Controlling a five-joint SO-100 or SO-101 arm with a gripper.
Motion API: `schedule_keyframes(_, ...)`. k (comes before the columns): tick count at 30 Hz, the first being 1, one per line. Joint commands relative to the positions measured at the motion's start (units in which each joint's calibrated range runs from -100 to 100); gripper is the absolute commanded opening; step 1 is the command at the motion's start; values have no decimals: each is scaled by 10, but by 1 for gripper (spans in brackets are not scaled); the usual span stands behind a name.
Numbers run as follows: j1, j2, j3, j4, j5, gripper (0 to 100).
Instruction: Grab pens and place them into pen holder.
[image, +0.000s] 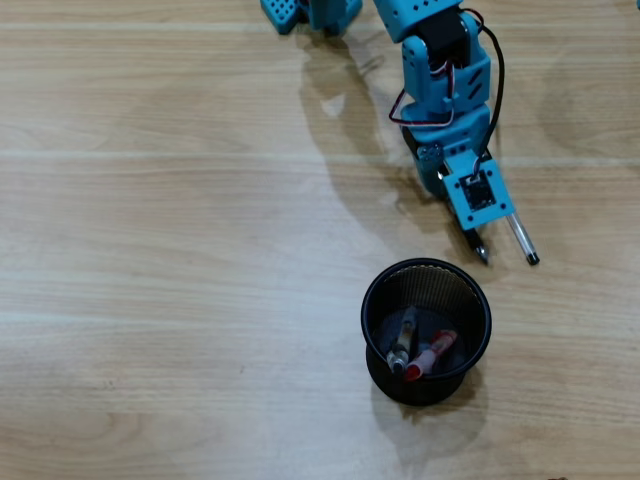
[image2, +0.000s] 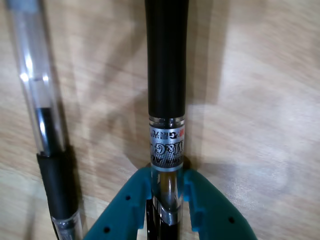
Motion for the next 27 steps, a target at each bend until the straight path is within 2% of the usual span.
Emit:
schedule_keyframes(1, 5, -3, -6, -2, -2, 2)
schedule_keyframes(13, 53, -74, -84, 6, 4, 2)
schedule_keyframes(27, 160, -197, -256, 0, 46, 2)
